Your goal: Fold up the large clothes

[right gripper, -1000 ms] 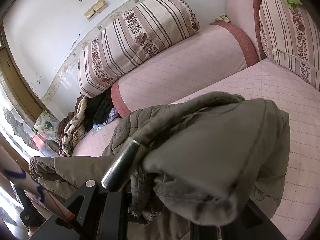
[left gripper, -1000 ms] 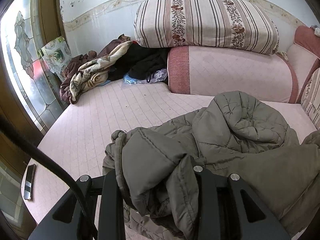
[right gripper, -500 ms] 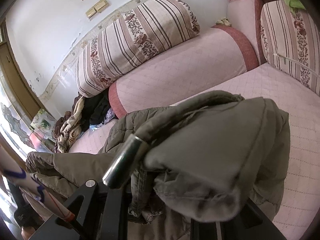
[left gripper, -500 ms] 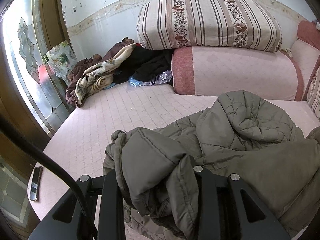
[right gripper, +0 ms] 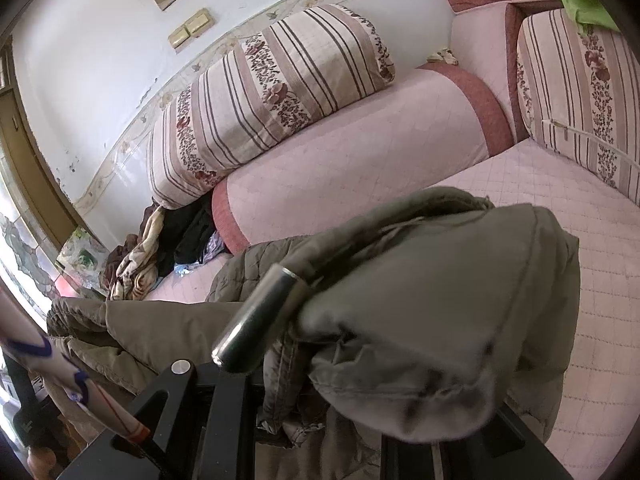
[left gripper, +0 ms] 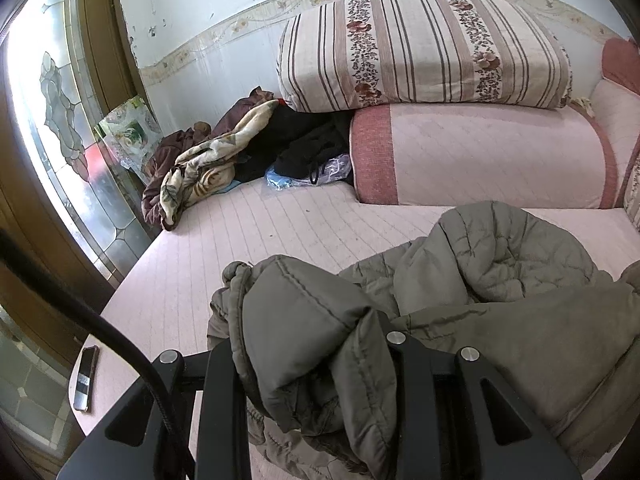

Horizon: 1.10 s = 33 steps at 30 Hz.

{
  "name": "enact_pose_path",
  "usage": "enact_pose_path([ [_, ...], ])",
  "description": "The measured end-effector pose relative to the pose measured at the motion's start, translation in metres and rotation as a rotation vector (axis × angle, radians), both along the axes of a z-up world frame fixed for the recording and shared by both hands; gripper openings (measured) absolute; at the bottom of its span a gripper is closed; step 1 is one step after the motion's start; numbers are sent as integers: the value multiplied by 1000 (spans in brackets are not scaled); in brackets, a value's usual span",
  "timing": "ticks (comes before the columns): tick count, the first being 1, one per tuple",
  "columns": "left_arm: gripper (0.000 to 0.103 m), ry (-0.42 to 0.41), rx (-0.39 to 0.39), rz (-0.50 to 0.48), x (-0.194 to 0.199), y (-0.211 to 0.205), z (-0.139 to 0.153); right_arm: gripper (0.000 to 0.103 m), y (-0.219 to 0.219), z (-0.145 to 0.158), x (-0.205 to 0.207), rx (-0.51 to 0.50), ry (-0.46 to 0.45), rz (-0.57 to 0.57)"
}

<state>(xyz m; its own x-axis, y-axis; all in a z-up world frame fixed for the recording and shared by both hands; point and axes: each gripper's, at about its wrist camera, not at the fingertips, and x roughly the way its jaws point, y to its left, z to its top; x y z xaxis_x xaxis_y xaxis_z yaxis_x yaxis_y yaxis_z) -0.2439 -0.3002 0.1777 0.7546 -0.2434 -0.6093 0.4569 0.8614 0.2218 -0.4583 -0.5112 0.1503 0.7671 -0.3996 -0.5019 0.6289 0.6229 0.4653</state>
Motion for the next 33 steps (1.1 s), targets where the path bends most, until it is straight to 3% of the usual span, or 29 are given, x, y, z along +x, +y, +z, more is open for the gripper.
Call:
enact_pose_path([
  [17, 29, 77, 94, 88, 65, -52, -49, 23, -59, -43, 38, 161, 41, -52],
  [33, 34, 146, 121, 125, 112, -85, -95, 28, -89, -81, 71, 214, 97, -54],
])
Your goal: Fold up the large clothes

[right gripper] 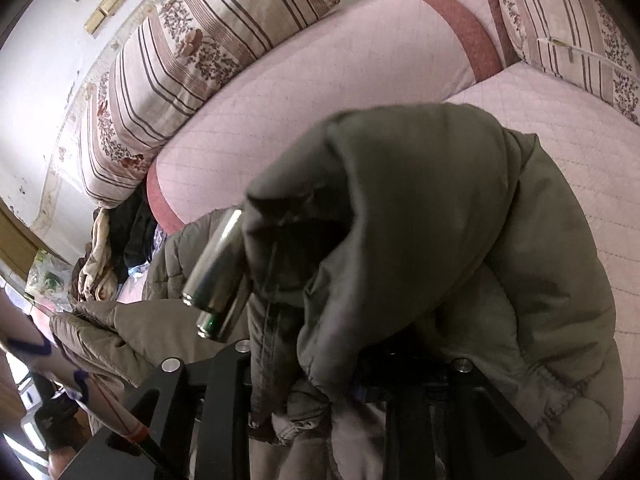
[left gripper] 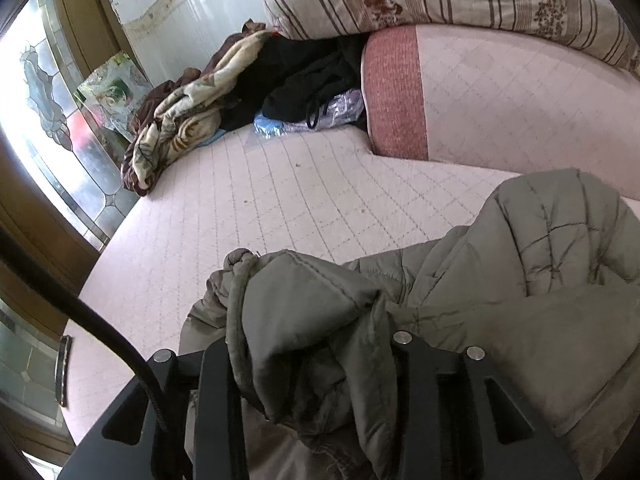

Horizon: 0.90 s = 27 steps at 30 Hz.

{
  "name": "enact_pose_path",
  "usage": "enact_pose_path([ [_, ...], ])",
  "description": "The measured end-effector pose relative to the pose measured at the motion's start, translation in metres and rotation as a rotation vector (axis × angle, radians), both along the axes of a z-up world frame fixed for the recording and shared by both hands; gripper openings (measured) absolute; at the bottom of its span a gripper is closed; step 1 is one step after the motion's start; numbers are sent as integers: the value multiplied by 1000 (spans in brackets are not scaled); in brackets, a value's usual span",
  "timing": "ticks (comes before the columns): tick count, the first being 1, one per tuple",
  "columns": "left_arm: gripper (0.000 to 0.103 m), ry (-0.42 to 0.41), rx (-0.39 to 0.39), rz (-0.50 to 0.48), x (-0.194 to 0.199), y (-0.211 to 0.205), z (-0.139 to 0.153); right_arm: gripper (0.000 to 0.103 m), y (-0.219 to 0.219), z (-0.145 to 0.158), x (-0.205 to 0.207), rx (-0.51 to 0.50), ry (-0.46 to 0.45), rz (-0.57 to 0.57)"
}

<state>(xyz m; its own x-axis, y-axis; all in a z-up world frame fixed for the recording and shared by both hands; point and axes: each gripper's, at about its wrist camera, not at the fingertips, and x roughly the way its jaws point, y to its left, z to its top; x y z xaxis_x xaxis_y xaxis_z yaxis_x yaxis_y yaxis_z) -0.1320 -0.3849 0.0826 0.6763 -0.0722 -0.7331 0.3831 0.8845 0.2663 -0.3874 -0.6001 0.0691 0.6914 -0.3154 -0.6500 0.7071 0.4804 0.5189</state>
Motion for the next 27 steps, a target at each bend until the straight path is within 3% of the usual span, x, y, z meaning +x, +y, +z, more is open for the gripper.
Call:
enact_pose_path([
  [6, 37, 87, -21, -18, 9, 7, 5, 32, 8, 10, 2, -29, 38, -2],
  [12, 44, 205, -145, -3, 8, 43, 39, 37, 17, 22, -6, -10, 26, -15],
  [17, 48, 231, -199, -2, -9, 65, 63, 45, 26, 34, -16, -2, -6, -10],
  [21, 51, 232, -246, -12, -20, 78, 81, 58, 28, 40, -26, 5, -44, -4],
  [27, 52, 230, -274, -33, -29, 84, 98, 77, 31, 47, -41, -94, -16, -74],
])
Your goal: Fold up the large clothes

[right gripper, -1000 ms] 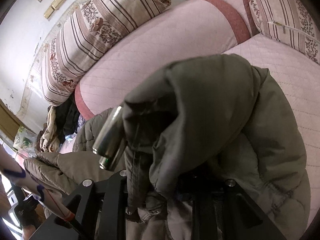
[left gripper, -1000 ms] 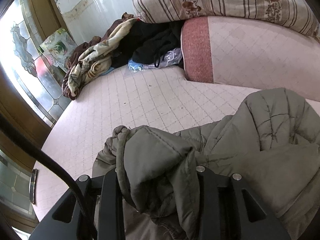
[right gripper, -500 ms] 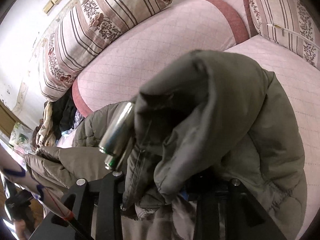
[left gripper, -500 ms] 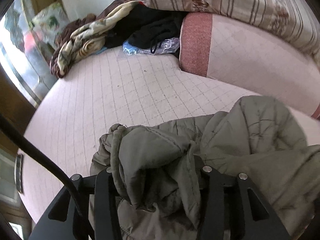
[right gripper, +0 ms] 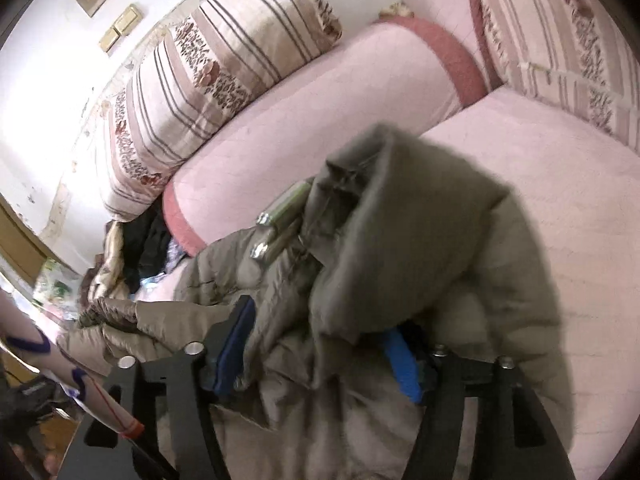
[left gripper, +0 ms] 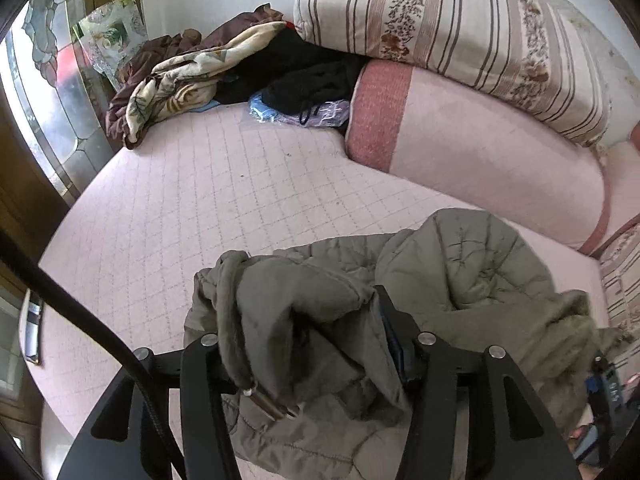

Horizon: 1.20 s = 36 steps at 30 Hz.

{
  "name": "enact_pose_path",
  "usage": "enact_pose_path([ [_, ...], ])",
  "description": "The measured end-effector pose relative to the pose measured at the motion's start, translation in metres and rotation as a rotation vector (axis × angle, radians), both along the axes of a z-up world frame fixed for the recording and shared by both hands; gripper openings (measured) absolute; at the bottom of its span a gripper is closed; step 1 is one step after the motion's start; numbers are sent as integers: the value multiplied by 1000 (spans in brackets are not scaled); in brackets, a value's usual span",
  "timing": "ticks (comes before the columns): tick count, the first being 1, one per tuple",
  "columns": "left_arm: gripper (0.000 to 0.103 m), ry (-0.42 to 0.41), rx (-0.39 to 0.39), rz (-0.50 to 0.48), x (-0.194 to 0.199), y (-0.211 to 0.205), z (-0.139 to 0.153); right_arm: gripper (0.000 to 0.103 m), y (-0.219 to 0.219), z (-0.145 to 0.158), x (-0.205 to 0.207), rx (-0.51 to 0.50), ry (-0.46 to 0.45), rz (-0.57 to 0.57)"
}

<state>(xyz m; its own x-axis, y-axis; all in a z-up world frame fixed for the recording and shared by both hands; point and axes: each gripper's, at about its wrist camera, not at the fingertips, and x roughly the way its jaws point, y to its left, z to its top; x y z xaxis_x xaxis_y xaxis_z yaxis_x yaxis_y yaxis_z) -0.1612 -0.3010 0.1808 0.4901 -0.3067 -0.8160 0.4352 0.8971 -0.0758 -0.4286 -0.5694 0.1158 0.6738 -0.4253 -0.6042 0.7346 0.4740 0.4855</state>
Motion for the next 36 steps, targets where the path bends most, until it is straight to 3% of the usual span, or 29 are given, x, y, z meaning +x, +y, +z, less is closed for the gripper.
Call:
enact_pose_path([
  [6, 57, 70, -162, -1, 9, 22, 20, 87, 6, 10, -10, -84, 17, -39],
  [10, 70, -72, -156, 38, 2, 34, 49, 87, 18, 17, -7, -131, 35, -34],
  [14, 74, -173, -100, 15, -15, 31, 60, 87, 35, 28, -9, -196, 20, -39],
  [17, 75, -232, -32, -49, -36, 14, 48, 87, 50, 36, -7, -245, 10, -14],
  [19, 75, -247, 12, -111, -49, -5, 30, 82, 59, 37, 2, -265, 24, 44],
  [22, 75, -223, 54, -199, -63, -34, 1, 72, 62, 29, 15, -269, 68, 92],
  [24, 75, -202, 54, -247, -69, -52, -16, 72, 54, 16, 22, -226, 90, 107],
  [27, 75, -201, 89, -274, -71, -76, -36, 72, 37, -2, 28, -162, 118, 106],
  [32, 75, -218, 191, -265, -50, -113, -79, 71, 15, -25, 40, -144, 188, 71],
  [36, 78, -198, 200, -250, -26, -129, -101, 72, 3, -33, 48, -147, 198, 48],
])
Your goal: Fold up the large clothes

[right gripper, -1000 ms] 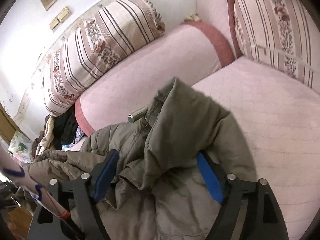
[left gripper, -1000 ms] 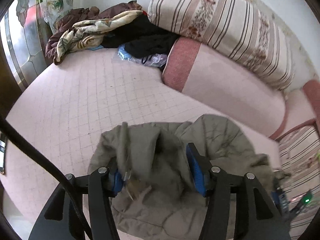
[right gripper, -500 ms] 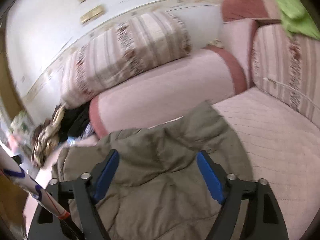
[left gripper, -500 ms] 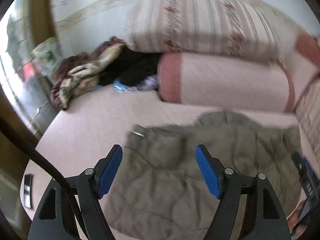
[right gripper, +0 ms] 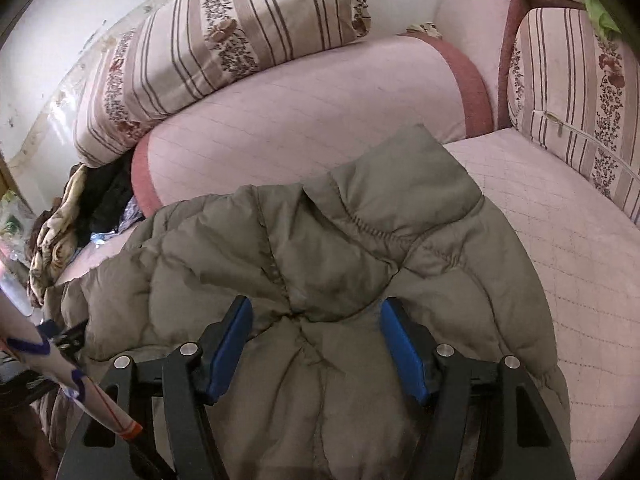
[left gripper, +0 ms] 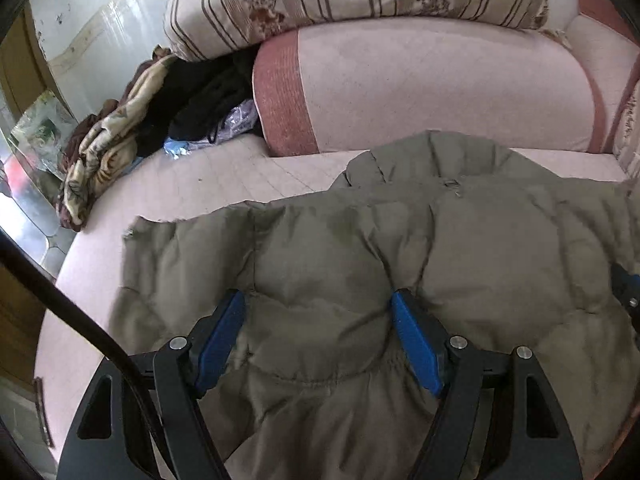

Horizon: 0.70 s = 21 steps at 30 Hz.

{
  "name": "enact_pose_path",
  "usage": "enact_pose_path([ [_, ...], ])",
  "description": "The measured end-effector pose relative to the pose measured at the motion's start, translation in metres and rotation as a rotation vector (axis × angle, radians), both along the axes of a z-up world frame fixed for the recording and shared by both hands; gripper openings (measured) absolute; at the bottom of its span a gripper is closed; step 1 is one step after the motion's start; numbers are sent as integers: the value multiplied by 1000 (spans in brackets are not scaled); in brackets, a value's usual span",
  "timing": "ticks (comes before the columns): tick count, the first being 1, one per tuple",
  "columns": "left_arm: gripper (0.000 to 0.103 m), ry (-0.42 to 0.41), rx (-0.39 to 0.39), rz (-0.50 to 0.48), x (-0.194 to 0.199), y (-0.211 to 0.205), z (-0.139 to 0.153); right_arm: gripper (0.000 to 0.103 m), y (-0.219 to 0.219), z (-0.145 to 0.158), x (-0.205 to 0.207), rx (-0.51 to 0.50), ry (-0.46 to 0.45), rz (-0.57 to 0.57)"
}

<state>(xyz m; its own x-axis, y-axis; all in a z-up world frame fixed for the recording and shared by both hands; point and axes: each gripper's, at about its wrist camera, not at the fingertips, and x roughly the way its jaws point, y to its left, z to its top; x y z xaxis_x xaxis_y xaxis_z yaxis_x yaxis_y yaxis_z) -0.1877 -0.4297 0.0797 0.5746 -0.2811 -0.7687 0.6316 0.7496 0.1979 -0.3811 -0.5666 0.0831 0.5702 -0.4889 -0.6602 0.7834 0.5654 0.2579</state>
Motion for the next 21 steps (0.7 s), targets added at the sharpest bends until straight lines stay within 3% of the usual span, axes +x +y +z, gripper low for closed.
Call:
enact_pose_path([
  [13, 87, -40, -23, -2, 21, -32, -19, 79, -24, -25, 9, 13, -17, -54],
  [21, 86, -14, -30, 17, 16, -5, 17, 80, -9, -12, 10, -48, 32, -72],
])
